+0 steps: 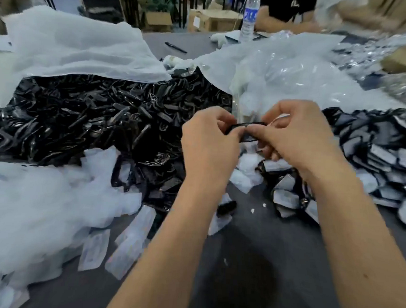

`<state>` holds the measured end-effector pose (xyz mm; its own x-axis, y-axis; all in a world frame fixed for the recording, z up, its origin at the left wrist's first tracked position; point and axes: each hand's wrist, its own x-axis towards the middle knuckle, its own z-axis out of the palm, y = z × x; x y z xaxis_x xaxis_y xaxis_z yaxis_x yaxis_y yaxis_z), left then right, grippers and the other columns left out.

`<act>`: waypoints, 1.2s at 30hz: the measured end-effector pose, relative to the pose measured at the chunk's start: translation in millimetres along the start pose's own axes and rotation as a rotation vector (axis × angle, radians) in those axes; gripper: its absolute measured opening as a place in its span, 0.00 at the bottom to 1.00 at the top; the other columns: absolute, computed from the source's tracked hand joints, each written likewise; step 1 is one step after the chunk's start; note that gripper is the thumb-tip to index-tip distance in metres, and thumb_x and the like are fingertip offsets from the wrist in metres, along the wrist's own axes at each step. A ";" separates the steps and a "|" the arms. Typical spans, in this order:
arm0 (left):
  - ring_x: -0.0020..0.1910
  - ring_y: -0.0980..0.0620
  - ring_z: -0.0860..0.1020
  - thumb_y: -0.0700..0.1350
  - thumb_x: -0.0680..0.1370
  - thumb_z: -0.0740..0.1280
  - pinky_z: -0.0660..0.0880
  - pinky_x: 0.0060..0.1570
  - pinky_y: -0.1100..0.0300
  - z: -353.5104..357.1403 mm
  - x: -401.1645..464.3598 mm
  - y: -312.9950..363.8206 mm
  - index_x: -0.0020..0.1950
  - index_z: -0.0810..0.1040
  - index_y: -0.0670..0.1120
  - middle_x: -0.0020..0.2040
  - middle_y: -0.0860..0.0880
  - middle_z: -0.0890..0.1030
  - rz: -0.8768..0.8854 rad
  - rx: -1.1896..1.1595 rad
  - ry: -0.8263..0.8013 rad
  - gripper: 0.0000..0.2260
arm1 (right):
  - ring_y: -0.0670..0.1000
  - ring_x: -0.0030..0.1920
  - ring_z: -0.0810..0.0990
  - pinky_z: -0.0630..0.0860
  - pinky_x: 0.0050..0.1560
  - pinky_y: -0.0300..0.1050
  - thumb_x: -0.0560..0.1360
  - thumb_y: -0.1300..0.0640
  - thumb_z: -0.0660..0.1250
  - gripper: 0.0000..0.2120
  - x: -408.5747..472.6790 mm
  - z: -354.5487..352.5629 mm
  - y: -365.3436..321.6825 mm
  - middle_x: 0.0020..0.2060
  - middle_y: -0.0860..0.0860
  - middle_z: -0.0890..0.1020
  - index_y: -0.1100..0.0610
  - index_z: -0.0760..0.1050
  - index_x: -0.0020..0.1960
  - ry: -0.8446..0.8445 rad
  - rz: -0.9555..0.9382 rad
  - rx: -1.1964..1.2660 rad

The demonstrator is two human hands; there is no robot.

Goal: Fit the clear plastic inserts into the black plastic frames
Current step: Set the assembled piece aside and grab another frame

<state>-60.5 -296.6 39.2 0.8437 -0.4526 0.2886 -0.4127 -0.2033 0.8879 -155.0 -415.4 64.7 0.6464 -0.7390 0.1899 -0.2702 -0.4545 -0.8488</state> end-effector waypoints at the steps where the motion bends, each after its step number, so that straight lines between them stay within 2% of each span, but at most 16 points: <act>1: 0.42 0.53 0.81 0.47 0.74 0.79 0.77 0.43 0.57 18.6 -2.4 7.5 0.48 0.85 0.47 0.40 0.53 0.83 0.009 0.020 -0.033 0.07 | 0.51 0.22 0.80 0.72 0.21 0.40 0.68 0.54 0.84 0.16 0.6 -14.7 7.9 0.26 0.55 0.82 0.59 0.78 0.43 0.035 0.043 -0.048; 3: 0.43 0.50 0.80 0.47 0.75 0.79 0.75 0.43 0.55 48.9 -8.5 16.1 0.47 0.83 0.45 0.41 0.50 0.83 0.011 0.054 -0.124 0.08 | 0.52 0.22 0.80 0.75 0.22 0.42 0.67 0.53 0.85 0.17 2.3 -36.2 22.7 0.25 0.54 0.82 0.59 0.79 0.41 0.072 0.120 -0.209; 4: 0.43 0.49 0.80 0.47 0.76 0.79 0.74 0.42 0.55 60.6 -12.0 17.1 0.45 0.82 0.45 0.41 0.49 0.82 0.007 0.078 -0.178 0.09 | 0.52 0.24 0.82 0.79 0.25 0.45 0.67 0.53 0.85 0.16 3.2 -43.1 28.4 0.25 0.53 0.82 0.58 0.78 0.40 0.075 0.142 -0.320; 6: 0.43 0.46 0.81 0.47 0.77 0.77 0.74 0.40 0.54 74.8 -18.7 14.2 0.42 0.81 0.43 0.41 0.46 0.83 0.014 0.153 -0.256 0.10 | 0.55 0.35 0.85 0.83 0.40 0.49 0.65 0.51 0.86 0.18 4.3 -47.9 35.2 0.31 0.52 0.83 0.56 0.78 0.40 0.068 0.164 -0.490; 8: 0.42 0.44 0.81 0.47 0.78 0.77 0.76 0.41 0.50 78.4 -21.6 10.5 0.41 0.81 0.41 0.41 0.44 0.82 0.022 0.192 -0.256 0.12 | 0.54 0.43 0.83 0.79 0.48 0.48 0.63 0.49 0.86 0.21 3.6 -46.2 36.4 0.36 0.49 0.81 0.54 0.77 0.44 0.074 0.160 -0.543; 12: 0.42 0.48 0.79 0.49 0.78 0.76 0.74 0.42 0.55 64.3 -14.4 8.6 0.41 0.81 0.43 0.41 0.47 0.81 0.057 0.185 -0.196 0.12 | 0.53 0.42 0.84 0.82 0.48 0.50 0.65 0.52 0.85 0.17 6.2 -35.2 28.5 0.38 0.49 0.81 0.53 0.78 0.44 0.149 0.086 -0.506; 15: 0.42 0.48 0.79 0.47 0.79 0.75 0.71 0.41 0.57 37.9 -10.8 1.8 0.43 0.81 0.45 0.43 0.48 0.81 0.083 0.218 -0.136 0.09 | 0.49 0.40 0.82 0.77 0.43 0.41 0.66 0.53 0.83 0.13 11.6 -14.6 11.7 0.36 0.48 0.81 0.50 0.78 0.38 0.155 0.012 -0.477; 16: 0.42 0.48 0.79 0.46 0.79 0.74 0.70 0.40 0.57 26.5 -10.8 -2.9 0.43 0.81 0.45 0.42 0.49 0.80 0.095 0.243 -0.118 0.08 | 0.47 0.38 0.81 0.74 0.39 0.38 0.67 0.54 0.82 0.13 12.0 -4.4 4.7 0.33 0.46 0.80 0.49 0.78 0.37 0.120 -0.016 -0.477; 18: 0.42 0.47 0.78 0.44 0.78 0.74 0.71 0.40 0.56 1.3 -10.3 -13.9 0.43 0.82 0.44 0.43 0.48 0.80 0.113 0.293 -0.076 0.07 | 0.48 0.38 0.81 0.75 0.40 0.40 0.69 0.55 0.81 0.11 10.4 18.3 -8.4 0.32 0.45 0.80 0.50 0.79 0.36 0.003 -0.086 -0.483; 19: 0.42 0.48 0.78 0.44 0.78 0.74 0.71 0.41 0.56 -13.1 -9.8 -20.0 0.43 0.82 0.44 0.44 0.48 0.80 0.116 0.323 -0.048 0.06 | 0.49 0.39 0.82 0.76 0.42 0.42 0.70 0.54 0.81 0.10 9.1 29.8 -14.7 0.33 0.46 0.81 0.51 0.79 0.38 -0.065 -0.122 -0.477; 21: 0.43 0.48 0.77 0.45 0.78 0.74 0.71 0.43 0.56 -43.8 -8.4 -34.2 0.44 0.82 0.44 0.45 0.48 0.80 0.121 0.407 0.018 0.06 | 0.47 0.39 0.81 0.75 0.39 0.40 0.71 0.52 0.80 0.08 7.1 52.8 -27.9 0.36 0.47 0.82 0.50 0.81 0.41 -0.211 -0.188 -0.475; 24: 0.48 0.45 0.77 0.43 0.77 0.74 0.67 0.47 0.59 -87.9 -10.3 -57.5 0.45 0.84 0.44 0.45 0.46 0.80 0.115 0.533 0.143 0.03 | 0.44 0.40 0.80 0.70 0.35 0.36 0.72 0.51 0.79 0.06 5.2 84.9 -48.3 0.36 0.42 0.78 0.48 0.82 0.45 -0.416 -0.302 -0.529; 27: 0.58 0.40 0.73 0.42 0.76 0.75 0.63 0.56 0.59 -117.7 -14.9 -76.3 0.53 0.84 0.45 0.53 0.45 0.79 0.059 0.680 0.273 0.06 | 0.49 0.44 0.82 0.77 0.40 0.41 0.74 0.56 0.77 0.04 2.0 117.8 -65.1 0.38 0.44 0.81 0.49 0.83 0.47 -0.412 -0.423 -0.495; 30: 0.62 0.38 0.69 0.41 0.76 0.74 0.63 0.61 0.56 -128.8 -17.6 -89.9 0.61 0.81 0.45 0.59 0.43 0.76 0.042 0.742 0.254 0.14 | 0.54 0.48 0.83 0.81 0.53 0.49 0.74 0.57 0.75 0.05 -4.6 147.7 -72.3 0.43 0.50 0.84 0.49 0.83 0.48 -0.385 -0.502 -0.461; 33: 0.60 0.39 0.71 0.41 0.77 0.73 0.63 0.56 0.57 -131.8 -17.1 -97.3 0.59 0.82 0.45 0.55 0.45 0.78 0.035 0.765 0.198 0.11 | 0.56 0.50 0.83 0.81 0.54 0.52 0.74 0.51 0.77 0.09 -8.4 164.5 -70.7 0.49 0.52 0.84 0.47 0.83 0.53 -0.492 -0.530 -0.527; 36: 0.53 0.42 0.71 0.41 0.74 0.75 0.57 0.49 0.62 -136.8 -17.4 -100.3 0.49 0.83 0.45 0.47 0.48 0.76 0.033 0.709 0.223 0.05 | 0.55 0.50 0.82 0.81 0.53 0.52 0.72 0.48 0.79 0.15 -8.1 167.5 -67.8 0.47 0.49 0.82 0.48 0.82 0.56 -0.550 -0.553 -0.566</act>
<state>13.2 -149.6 -5.8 0.8455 -0.2965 0.4441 -0.4978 -0.7387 0.4545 -22.4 -295.3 38.0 0.9908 -0.0774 0.1112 -0.0384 -0.9475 -0.3173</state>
